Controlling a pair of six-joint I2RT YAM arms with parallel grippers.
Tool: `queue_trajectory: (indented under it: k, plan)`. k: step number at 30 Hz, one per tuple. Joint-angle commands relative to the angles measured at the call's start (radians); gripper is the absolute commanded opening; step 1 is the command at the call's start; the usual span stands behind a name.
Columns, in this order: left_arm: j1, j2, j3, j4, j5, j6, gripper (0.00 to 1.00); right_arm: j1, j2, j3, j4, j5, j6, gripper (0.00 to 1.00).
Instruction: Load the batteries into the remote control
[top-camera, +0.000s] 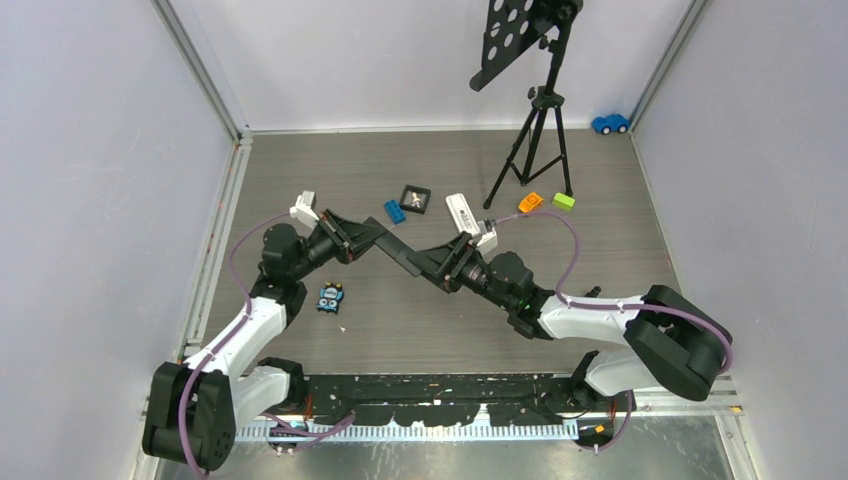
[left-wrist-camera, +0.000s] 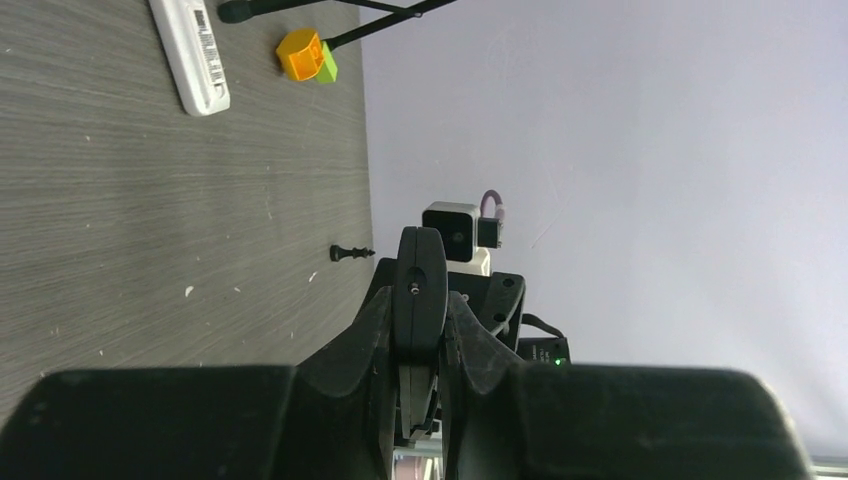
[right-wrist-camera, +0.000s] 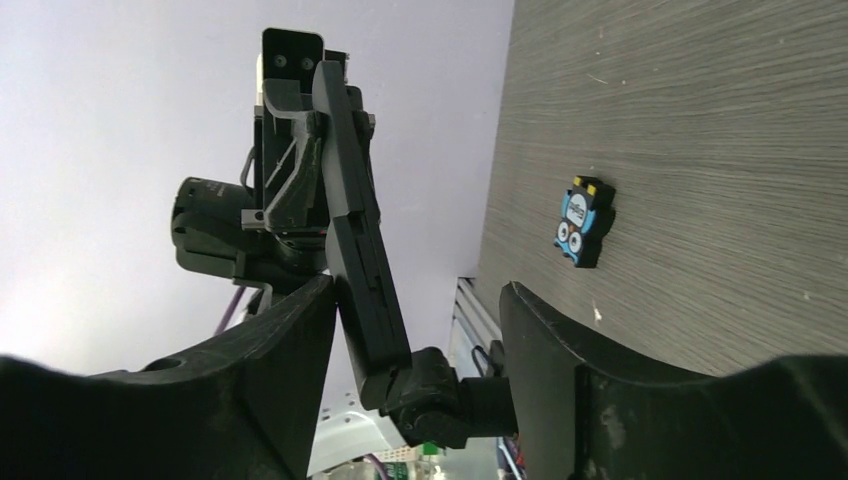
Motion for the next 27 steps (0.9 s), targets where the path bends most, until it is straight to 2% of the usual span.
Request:
queue_trajectory:
  k: [1,9,14,17,20,23,25,27]
  plan:
    - [-0.008,-0.01,0.03,-0.004,0.041,0.007,0.0,0.001,-0.039,0.042,-0.087,0.02,-0.098,0.68]
    - [-0.009,0.007,0.019,-0.097,0.045,0.064,0.0,-0.004,-0.109,0.042,-0.073,0.017,-0.212,0.81]
    - [-0.008,0.031,0.014,-0.106,0.056,0.064,0.0,-0.004,-0.146,0.046,-0.105,0.018,-0.285,0.81]
    - [-0.008,0.039,0.012,-0.111,0.06,0.066,0.0,-0.004,-0.181,0.082,-0.258,0.004,-0.437,0.81]
    - [-0.008,0.045,0.014,-0.118,0.071,0.077,0.0,-0.004,-0.211,0.168,-0.472,-0.097,-0.731,0.8]
    - [-0.007,0.046,0.017,-0.144,0.088,0.102,0.0,-0.004,-0.203,0.279,-0.737,-0.165,-0.953,0.8]
    - [-0.008,0.046,0.02,-0.164,0.096,0.119,0.0,-0.003,-0.189,0.328,-0.837,-0.189,-1.023,0.8]
    - [-0.008,0.043,0.019,-0.179,0.097,0.13,0.0,-0.002,-0.177,0.348,-0.864,-0.212,-1.053,0.8]
